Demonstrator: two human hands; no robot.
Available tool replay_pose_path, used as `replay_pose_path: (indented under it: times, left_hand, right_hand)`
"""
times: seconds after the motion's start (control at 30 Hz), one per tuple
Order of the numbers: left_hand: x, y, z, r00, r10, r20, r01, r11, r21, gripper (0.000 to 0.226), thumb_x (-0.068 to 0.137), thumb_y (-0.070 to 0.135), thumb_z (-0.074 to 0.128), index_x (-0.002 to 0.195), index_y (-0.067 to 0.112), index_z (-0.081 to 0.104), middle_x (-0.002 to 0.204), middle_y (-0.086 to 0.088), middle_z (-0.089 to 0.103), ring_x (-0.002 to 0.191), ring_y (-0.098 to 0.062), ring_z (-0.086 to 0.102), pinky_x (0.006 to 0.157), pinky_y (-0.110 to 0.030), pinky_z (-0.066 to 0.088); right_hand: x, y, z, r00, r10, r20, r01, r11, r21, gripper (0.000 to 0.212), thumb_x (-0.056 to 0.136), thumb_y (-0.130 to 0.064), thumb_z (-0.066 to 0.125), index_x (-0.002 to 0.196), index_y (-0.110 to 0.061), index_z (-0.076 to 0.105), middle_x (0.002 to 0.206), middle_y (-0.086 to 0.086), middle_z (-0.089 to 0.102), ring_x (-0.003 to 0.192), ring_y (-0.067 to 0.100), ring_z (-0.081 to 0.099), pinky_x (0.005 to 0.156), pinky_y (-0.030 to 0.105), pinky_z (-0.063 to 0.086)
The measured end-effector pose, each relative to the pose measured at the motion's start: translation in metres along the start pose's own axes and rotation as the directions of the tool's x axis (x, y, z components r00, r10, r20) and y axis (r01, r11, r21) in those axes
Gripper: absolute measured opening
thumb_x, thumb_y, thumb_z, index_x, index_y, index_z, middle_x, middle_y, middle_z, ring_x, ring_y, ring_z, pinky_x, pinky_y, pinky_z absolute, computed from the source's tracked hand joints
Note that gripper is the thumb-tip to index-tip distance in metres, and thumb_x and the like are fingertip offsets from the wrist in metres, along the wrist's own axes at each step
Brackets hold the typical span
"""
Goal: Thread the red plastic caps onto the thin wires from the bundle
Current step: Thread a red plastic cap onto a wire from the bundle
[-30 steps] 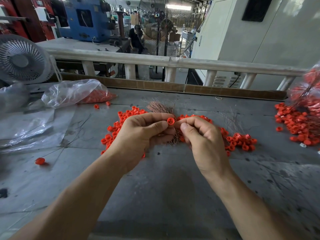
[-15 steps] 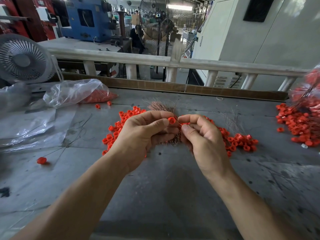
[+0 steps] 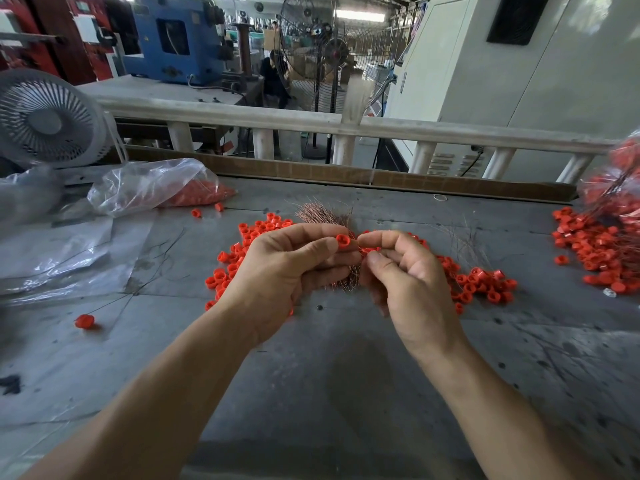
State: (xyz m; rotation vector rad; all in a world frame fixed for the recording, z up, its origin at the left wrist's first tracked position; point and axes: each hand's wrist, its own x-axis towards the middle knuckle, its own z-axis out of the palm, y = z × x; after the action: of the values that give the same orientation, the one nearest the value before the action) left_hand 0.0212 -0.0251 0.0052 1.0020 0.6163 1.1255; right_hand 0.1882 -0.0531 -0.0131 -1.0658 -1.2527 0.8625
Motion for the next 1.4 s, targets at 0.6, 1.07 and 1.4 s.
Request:
replay_pose_path:
  times: [0.6, 1.07, 1.4]
  left_hand:
    - [0.002, -0.004, 0.001, 0.999, -0.045, -0.019, 0.045, 0.999, -0.02, 0.03, 0.08, 0.008, 0.069, 0.108, -0.003, 0.068, 0.107, -0.03, 0.073, 0.096, -0.033, 0.076, 0.082, -0.032, 0.063]
    - [0.003, -0.005, 0.002, 0.994, -0.052, -0.096, 0.052, 0.999, -0.004, 0.018, 0.085, 0.0, 0.067, 0.103, -0.003, 0.069, 0.104, -0.03, 0.073, 0.095, -0.031, 0.076, 0.078, -0.03, 0.064]
    - [0.002, -0.006, 0.002, 0.996, -0.051, -0.074, 0.051, 0.999, 0.001, 0.027, 0.076, 0.009, 0.072, 0.101, -0.001, 0.069, 0.102, -0.027, 0.074, 0.098, -0.033, 0.076, 0.074, -0.028, 0.063]
  right_hand:
    - [0.005, 0.007, -0.009, 0.998, 0.018, 0.068, 0.005, 0.946, -0.325, 0.012, 0.093, -0.022, 0.065, 0.099, -0.029, 0.072, 0.086, -0.009, 0.077, 0.083, 0.006, 0.072, 0.066, 0.027, 0.054]
    - [0.026, 0.012, -0.064, 0.978, 0.053, -0.203, -0.194, 0.594, -0.781, 0.016, 0.078, -0.03, 0.084, 0.068, -0.032, 0.072, 0.06, -0.02, 0.067, 0.062, 0.007, 0.065, 0.058, 0.029, 0.048]
    - [0.023, 0.011, -0.052, 0.978, 0.102, -0.184, -0.21, 0.401, -0.892, 0.017, 0.085, -0.035, 0.081, 0.078, -0.028, 0.069, 0.071, -0.015, 0.064, 0.071, 0.009, 0.061, 0.06, 0.028, 0.041]
